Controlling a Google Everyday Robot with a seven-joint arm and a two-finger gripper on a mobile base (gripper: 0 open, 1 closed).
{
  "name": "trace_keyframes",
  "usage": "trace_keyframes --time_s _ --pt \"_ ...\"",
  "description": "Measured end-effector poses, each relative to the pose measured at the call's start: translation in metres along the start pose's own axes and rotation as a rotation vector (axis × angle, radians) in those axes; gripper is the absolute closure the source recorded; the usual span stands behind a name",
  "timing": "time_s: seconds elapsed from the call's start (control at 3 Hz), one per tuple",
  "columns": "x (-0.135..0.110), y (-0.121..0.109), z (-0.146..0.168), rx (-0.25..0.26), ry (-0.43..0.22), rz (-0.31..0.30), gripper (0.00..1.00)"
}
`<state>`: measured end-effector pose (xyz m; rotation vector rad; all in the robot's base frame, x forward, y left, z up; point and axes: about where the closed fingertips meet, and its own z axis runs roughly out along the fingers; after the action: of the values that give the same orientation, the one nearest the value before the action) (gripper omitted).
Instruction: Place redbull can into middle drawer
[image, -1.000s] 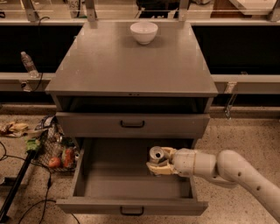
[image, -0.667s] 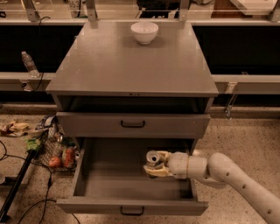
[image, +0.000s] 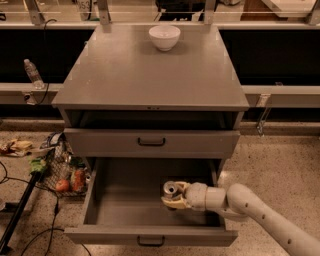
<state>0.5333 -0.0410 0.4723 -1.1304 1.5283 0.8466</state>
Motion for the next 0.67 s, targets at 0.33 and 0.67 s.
trace_keyframes --time_s 0.33,0.67 --pt "0.031 0.000 0.004 0.023 0.032 0.018 0.46" --pt "0.053 -0.004 0.010 0.034 0.053 0.012 0.22"
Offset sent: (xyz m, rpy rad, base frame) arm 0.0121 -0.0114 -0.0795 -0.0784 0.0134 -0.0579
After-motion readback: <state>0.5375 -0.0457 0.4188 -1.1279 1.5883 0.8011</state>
